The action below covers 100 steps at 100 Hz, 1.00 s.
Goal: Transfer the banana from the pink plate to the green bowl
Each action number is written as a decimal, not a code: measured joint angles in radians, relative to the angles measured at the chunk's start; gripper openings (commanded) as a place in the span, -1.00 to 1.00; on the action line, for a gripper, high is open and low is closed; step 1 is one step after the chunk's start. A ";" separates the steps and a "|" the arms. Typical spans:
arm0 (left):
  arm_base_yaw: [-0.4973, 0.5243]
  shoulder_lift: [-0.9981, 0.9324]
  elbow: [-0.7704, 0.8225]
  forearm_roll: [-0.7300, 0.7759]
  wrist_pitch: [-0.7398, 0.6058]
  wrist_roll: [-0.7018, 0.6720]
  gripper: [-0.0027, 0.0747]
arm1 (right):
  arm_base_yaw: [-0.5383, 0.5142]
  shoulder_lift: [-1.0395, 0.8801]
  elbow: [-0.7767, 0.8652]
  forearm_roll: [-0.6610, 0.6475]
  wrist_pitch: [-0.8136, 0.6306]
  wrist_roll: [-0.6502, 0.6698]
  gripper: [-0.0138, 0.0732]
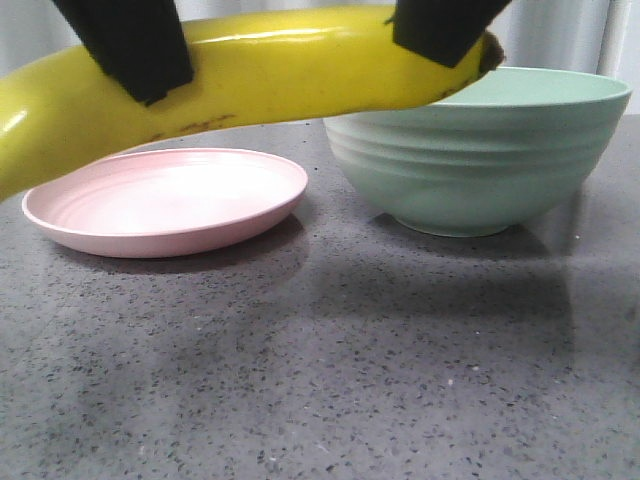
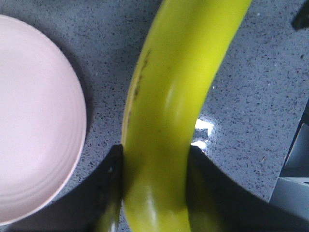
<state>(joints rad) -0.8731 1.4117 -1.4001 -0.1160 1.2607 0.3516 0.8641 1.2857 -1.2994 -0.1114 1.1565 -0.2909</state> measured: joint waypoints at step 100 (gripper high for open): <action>0.000 -0.051 -0.002 -0.070 -0.019 0.069 -0.61 | 0.009 0.009 -0.002 -0.028 -0.002 -0.036 -0.87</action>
<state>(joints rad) -0.8731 1.3602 -1.4019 -0.1861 1.2422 0.4206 0.8727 1.2945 -1.3017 -0.1397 1.1547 -0.3268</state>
